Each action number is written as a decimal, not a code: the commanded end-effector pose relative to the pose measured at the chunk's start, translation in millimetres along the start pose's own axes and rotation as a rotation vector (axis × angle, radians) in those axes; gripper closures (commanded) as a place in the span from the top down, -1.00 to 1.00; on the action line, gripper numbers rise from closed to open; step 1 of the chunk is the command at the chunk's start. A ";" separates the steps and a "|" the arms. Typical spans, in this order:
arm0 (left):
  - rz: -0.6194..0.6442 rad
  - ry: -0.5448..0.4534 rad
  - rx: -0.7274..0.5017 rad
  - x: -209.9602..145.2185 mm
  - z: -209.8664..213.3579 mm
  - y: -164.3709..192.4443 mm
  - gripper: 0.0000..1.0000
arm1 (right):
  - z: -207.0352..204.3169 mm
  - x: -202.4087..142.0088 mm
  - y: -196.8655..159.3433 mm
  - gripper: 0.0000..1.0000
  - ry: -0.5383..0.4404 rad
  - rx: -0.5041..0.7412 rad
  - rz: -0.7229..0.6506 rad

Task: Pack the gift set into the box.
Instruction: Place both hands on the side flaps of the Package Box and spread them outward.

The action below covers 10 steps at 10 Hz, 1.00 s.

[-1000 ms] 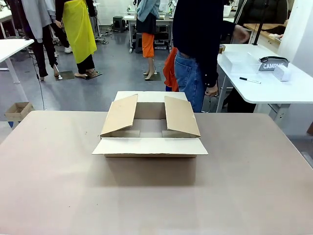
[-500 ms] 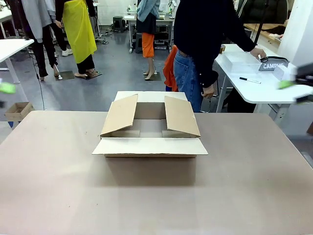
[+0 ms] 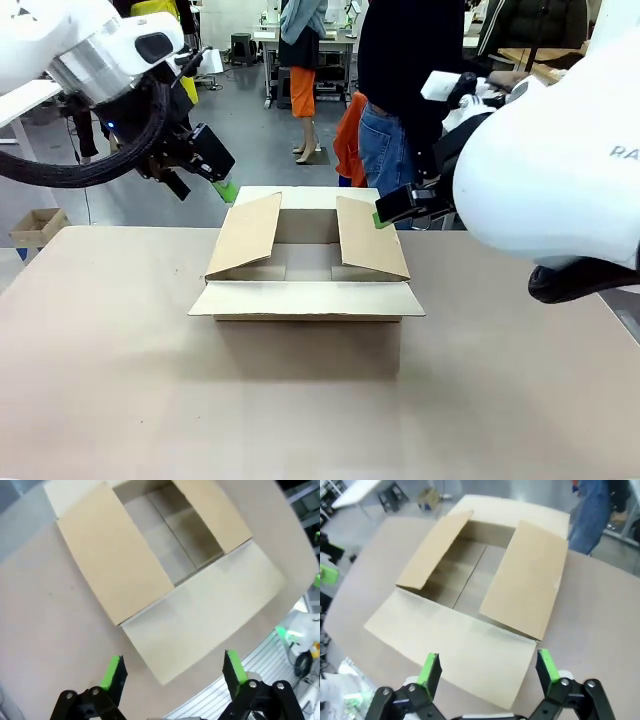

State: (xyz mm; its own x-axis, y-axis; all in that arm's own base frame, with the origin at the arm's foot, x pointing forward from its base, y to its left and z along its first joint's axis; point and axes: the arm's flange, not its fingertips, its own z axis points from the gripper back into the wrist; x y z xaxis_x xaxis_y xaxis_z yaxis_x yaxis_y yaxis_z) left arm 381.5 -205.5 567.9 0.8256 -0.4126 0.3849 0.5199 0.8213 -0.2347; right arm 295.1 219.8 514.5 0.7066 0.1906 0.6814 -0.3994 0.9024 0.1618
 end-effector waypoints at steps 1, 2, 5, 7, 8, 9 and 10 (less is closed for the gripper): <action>0.012 -0.057 -0.057 -33.9 23.1 -4.9 1.00 | 15.9 4.7 -25.9 1.00 0.050 0.050 -0.072; 0.000 0.000 0.000 0.0 0.0 0.0 1.00 | 0.0 0.0 0.0 1.00 0.000 0.000 0.000; 0.026 0.018 0.128 34.2 -38.5 -8.3 1.00 | -14.8 6.7 -23.4 1.00 0.018 0.110 -0.012; 0.071 0.029 0.178 70.4 -66.1 -7.1 1.00 | -37.4 6.5 -41.4 1.00 0.010 0.180 -0.086; 0.091 0.035 0.213 86.7 -79.0 -7.2 1.00 | -45.1 7.0 -51.8 1.00 -0.020 0.190 -0.124; 0.105 0.066 0.232 102.9 -92.9 -8.1 1.00 | -55.6 7.7 -66.0 1.00 -0.068 0.199 -0.142; 0.120 0.100 0.258 111.0 -103.7 -11.6 1.00 | -65.9 6.1 -76.6 1.00 -0.056 0.233 -0.114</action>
State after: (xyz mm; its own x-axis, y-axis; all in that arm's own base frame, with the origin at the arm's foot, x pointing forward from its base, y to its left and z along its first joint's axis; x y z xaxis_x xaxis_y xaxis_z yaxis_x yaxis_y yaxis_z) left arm 481.9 -283.3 513.0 0.8816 -0.3476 0.3193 0.3862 0.9201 -0.0647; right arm 353.8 177.1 475.4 0.7619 0.0522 0.6456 -0.3733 0.8499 0.3718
